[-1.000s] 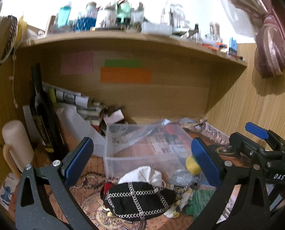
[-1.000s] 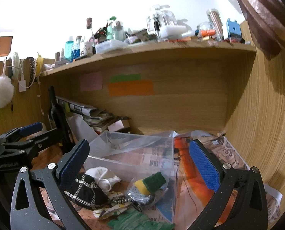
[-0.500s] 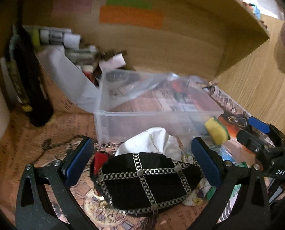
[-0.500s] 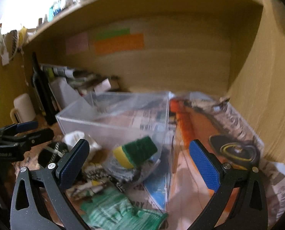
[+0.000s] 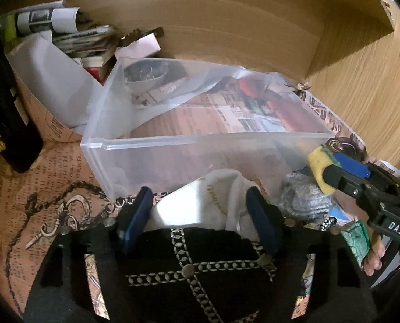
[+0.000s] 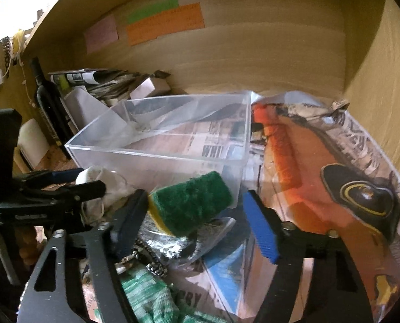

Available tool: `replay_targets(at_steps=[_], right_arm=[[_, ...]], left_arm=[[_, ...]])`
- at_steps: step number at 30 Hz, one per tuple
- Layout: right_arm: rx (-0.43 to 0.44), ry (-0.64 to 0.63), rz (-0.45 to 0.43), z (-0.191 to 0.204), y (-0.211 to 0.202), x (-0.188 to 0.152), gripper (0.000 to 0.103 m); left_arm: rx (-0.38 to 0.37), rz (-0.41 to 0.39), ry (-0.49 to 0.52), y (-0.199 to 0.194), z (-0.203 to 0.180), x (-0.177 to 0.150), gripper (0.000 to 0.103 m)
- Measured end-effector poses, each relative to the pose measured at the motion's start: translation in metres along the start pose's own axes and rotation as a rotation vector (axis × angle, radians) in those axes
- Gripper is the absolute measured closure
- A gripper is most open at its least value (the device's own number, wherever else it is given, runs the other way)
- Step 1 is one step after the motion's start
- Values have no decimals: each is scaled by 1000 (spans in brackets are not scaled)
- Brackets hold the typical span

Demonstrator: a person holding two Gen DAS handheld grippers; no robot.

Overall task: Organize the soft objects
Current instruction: 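Grasp the white cloth with the left tool while the right tool grasps the green-yellow sponge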

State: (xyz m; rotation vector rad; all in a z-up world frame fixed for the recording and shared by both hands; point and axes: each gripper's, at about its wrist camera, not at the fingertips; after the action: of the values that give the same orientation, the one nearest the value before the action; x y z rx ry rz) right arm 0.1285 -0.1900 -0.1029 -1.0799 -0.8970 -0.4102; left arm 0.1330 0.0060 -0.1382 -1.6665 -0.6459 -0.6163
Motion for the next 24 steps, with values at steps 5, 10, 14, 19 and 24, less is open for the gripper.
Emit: replay_targets(at_steps=[5,10,14,19,24], right_arm=[[3,-10,-4,2,-2,0,64],[-7,-15,-19,3,-4,0,76],[-6,-9,-32,0,-8,0,80],[-12,-4,-75,0,-22,3,84],[-7,-14,-143,4,-43,12,84]], left_arm=[[-17,0,1,-1,2,-1,57],[-21,-21,13,-10,0,-3,84],[-29,-54,13,-24,-3,-2,88],[-33,-117,14,-45,-7,3,89],[-57,-184,-1,-67,-7,16,90]])
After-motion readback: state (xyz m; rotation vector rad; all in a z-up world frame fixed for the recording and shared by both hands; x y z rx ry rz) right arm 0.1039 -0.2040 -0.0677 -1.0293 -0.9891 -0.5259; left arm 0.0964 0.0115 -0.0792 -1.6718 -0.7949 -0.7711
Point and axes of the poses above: each gripper's, at about its wrist camera, not at the fingertips, and y roughly the way its jaws point, z to its left, x to its top, and after that the axes turned 2 degrees about -z, right-handed
